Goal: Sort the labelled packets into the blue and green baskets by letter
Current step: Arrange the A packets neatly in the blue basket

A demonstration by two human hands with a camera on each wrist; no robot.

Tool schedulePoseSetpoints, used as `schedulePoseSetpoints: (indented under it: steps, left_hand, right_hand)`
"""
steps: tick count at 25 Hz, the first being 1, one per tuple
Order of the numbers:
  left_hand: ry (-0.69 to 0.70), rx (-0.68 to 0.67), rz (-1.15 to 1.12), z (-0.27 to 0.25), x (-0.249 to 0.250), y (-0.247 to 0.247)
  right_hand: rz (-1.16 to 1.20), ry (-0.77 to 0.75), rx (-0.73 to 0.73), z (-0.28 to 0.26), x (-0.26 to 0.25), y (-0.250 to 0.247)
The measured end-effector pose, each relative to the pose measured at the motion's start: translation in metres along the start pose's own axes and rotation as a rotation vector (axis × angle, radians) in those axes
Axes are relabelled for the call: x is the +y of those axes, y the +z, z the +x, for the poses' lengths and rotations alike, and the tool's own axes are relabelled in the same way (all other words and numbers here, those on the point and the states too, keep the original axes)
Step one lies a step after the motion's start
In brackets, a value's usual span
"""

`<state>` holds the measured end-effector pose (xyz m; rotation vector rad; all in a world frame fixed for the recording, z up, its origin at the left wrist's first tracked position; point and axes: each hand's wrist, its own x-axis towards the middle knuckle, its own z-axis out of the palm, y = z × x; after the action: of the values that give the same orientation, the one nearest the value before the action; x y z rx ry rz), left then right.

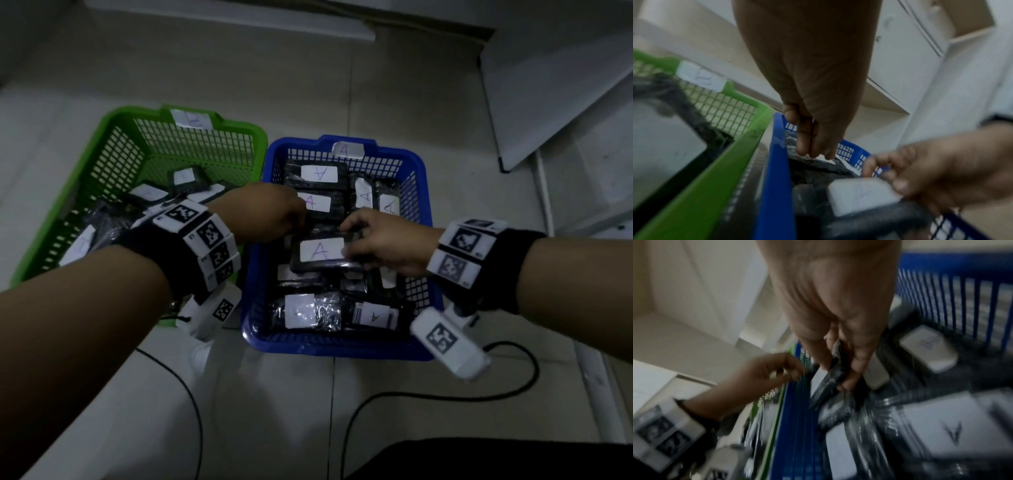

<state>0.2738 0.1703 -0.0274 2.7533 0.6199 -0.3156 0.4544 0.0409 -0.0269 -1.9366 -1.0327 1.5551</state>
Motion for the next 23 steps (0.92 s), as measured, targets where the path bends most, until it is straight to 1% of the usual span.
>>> schedulePoseSetpoints:
  steps: [1, 2, 3, 4, 6, 7, 8, 10, 12, 13, 14, 16, 18, 19, 20, 21, 22, 23]
  left_hand:
    - [-0.012, 0.036, -0.069, -0.003, 0.001, 0.000]
    - [0.005, 0.043, -0.106, -0.005, 0.002, 0.001]
    - [0.043, 0.016, -0.111, -0.007, 0.001, 0.003]
    - [0.093, -0.049, -0.093, -0.008, 0.001, 0.005]
    - [0.174, -0.232, 0.052, -0.010, 0.001, 0.010]
    - [0.198, -0.285, 0.142, -0.010, 0.002, 0.012]
    - [0.214, -0.288, 0.195, -0.009, 0.002, 0.013]
    - [0.233, -0.191, 0.189, -0.008, 0.006, 0.011]
    - [0.216, -0.091, 0.125, -0.005, 0.008, 0.012]
    - [0.200, -0.085, 0.112, -0.003, 0.009, 0.013]
    - [0.180, -0.118, 0.119, -0.002, 0.009, 0.015]
    - [0.157, -0.211, 0.148, 0.001, 0.008, 0.020]
    - [0.146, -0.230, 0.130, 0.003, 0.006, 0.017]
    - [0.152, -0.192, 0.114, 0.005, 0.005, 0.014]
    - [0.156, -0.115, 0.110, 0.006, 0.002, 0.010]
    - [0.133, -0.024, 0.129, 0.007, 0.001, 0.007]
    - [0.081, 0.040, 0.172, 0.007, -0.001, 0.006]
    - [0.019, 0.047, 0.236, 0.006, -0.002, 0.005]
  right_hand:
    - [0.115, 0.045, 0.000, 0.002, 0.002, 0.010]
    - [0.163, 0.063, 0.016, 0.006, 0.006, 0.020]
    - [0.114, 0.035, 0.059, 0.010, 0.011, 0.027]
    - [-0.035, -0.024, 0.123, 0.014, 0.017, 0.033]
    - [-0.407, -0.180, 0.250, 0.017, 0.024, 0.036]
    - [-0.536, -0.226, 0.302, 0.017, 0.026, 0.032]
    - [-0.614, -0.259, 0.329, 0.016, 0.029, 0.025]
    - [-0.742, -0.299, 0.299, 0.015, 0.038, 0.008]
    - [-0.876, -0.312, 0.192, 0.011, 0.046, -0.004]
    - [-0.919, -0.315, 0.151, 0.010, 0.049, -0.006]
    - [-0.944, -0.310, 0.124, 0.009, 0.050, -0.006]
    - [-0.955, -0.318, 0.122, 0.011, 0.045, -0.005]
    - [-0.911, -0.369, 0.207, 0.016, 0.031, -0.006]
    - [-0.876, -0.408, 0.268, 0.021, 0.023, -0.008]
    - [-0.855, -0.449, 0.305, 0.026, 0.015, -0.010]
    - [-0.862, -0.486, 0.304, 0.033, 0.008, -0.011]
    - [-0.899, -0.507, 0.266, 0.039, 0.004, -0.012]
    - [-0.954, -0.510, 0.213, 0.045, 0.001, -0.011]
